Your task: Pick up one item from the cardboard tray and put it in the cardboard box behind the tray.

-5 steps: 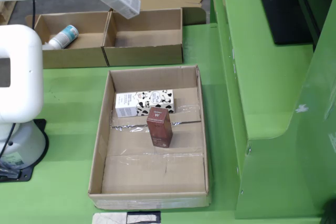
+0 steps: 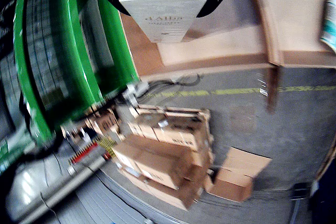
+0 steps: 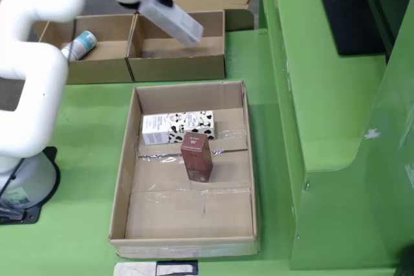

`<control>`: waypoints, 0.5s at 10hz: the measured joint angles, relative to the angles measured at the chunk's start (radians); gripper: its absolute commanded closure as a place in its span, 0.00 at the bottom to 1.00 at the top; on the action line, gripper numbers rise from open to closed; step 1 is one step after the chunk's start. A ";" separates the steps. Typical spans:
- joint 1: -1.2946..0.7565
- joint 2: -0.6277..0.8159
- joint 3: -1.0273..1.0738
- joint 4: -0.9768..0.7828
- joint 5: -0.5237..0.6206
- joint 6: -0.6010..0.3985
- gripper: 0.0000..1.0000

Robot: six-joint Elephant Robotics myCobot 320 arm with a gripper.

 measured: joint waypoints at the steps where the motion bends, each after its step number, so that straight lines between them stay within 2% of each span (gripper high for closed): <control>1: -0.049 -0.057 0.000 0.052 0.000 0.006 1.00; 2: -0.068 -0.097 0.000 0.095 0.000 0.035 1.00; 4: -0.068 -0.193 0.000 0.195 -0.001 0.009 1.00; 5: -0.068 -0.212 0.002 0.236 -0.006 0.028 1.00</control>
